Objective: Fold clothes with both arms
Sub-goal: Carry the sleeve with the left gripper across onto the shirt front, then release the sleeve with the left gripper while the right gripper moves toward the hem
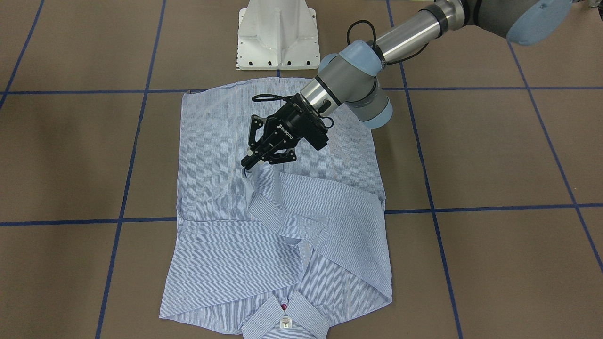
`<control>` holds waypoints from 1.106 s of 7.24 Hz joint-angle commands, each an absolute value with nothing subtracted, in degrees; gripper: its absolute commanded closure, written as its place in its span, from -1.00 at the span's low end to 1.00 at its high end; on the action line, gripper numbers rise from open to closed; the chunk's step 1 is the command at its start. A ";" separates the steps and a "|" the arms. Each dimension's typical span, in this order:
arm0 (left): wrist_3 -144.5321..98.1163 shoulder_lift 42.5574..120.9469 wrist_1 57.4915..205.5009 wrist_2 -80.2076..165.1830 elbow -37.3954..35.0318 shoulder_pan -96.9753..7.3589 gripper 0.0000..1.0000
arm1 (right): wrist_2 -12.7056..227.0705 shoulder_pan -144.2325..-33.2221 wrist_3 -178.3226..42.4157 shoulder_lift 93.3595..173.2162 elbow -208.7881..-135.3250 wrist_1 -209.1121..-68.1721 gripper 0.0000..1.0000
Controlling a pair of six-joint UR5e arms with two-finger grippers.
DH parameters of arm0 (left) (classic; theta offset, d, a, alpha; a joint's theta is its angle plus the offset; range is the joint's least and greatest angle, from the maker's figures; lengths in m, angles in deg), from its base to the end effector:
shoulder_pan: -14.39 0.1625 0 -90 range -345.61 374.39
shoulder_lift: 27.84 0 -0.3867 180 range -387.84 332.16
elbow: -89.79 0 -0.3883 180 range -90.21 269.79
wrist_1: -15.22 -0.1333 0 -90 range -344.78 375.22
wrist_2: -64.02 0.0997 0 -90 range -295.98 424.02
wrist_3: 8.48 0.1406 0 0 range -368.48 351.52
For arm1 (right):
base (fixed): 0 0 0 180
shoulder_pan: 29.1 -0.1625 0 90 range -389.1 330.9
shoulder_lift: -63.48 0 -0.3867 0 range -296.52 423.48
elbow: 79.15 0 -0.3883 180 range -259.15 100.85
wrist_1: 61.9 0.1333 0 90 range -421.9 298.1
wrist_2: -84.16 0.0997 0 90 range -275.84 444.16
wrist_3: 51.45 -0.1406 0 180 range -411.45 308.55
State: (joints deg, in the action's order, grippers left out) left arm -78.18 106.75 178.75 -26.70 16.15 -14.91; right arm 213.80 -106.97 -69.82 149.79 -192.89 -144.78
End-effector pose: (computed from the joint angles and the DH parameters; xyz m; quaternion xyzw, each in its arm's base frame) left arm 0.5730 -0.4724 0.1280 0.3218 0.7059 -0.0446 0.6294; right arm -0.0652 -0.5108 0.4022 0.1844 -0.3859 -0.0516 0.9025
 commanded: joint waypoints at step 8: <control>-65.43 90.06 147.89 -32.31 -13.69 -12.50 -1.00 | 207.77 -92.17 -100.26 158.55 -199.79 -126.68 -1.00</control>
